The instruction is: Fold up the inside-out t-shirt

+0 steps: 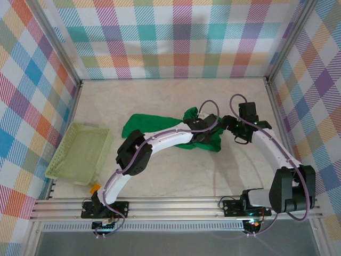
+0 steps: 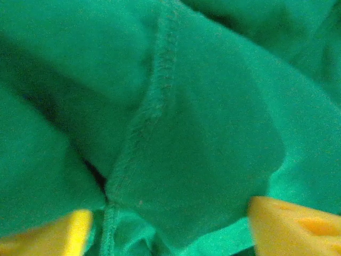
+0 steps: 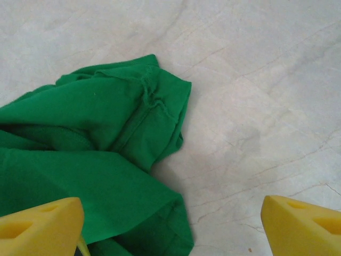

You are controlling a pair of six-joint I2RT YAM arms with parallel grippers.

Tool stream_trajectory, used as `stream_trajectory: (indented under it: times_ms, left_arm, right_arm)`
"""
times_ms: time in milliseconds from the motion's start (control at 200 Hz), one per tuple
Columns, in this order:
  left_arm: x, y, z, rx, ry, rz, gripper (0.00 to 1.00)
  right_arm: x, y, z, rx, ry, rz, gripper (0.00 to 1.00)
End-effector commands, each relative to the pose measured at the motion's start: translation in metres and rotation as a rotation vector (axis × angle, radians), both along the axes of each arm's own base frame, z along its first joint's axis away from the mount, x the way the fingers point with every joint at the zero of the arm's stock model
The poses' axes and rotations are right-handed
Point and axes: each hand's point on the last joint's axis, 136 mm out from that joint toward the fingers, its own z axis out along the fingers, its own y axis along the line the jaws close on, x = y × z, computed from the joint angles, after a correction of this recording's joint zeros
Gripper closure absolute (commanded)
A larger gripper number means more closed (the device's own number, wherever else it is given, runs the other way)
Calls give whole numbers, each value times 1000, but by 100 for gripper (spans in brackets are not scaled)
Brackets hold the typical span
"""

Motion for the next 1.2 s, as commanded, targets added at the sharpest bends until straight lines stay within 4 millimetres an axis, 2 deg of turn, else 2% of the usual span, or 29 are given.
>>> stream_trajectory:
  times_ms: [0, 135, 165, 220, 320, 430, 510, 650, 785, 1050, 1120, 1195]
  left_arm:
    - [8, 16, -2, 69, 1, 29, 42]
    - [10, 30, 3, 71, -9, 39, 80]
    - [9, 33, 9, 59, -18, 37, 89]
    - [5, 41, 22, 35, -44, 36, 100]
    - [-8, 64, 52, -30, -110, 49, 100]
    - [-23, 108, 72, -43, -196, 120, 100]
    - [-34, 133, 67, -62, -190, 148, 100]
    - [-41, 160, 52, -86, -144, 198, 100]
    - [-40, 175, 51, -110, -135, 241, 100]
    - [-30, 192, 55, -173, -116, 288, 100]
    - [-29, 195, 55, -181, -114, 295, 100]
    - [-26, 198, 56, -205, -107, 304, 100]
  right_arm:
    - [8, 3, 3, 25, -34, -3, 13]
    - [12, 6, -2, 39, -24, -2, 13]
    - [14, 7, -3, 42, -22, 0, 13]
    - [17, 9, -5, 49, -15, 4, 13]
    - [22, 14, -10, 66, 7, 20, 15]
    - [30, 25, -17, 111, 31, 55, 18]
    - [35, 40, -22, 161, 46, 97, 21]
    - [38, 78, -29, 236, 85, 208, 26]
    - [22, 104, -43, 276, 143, 266, 28]
    - [-31, 128, -73, 270, 264, 324, 32]
    - [-37, 125, -80, 253, 281, 316, 39]
    - [-36, 125, -80, 254, 277, 318, 56]
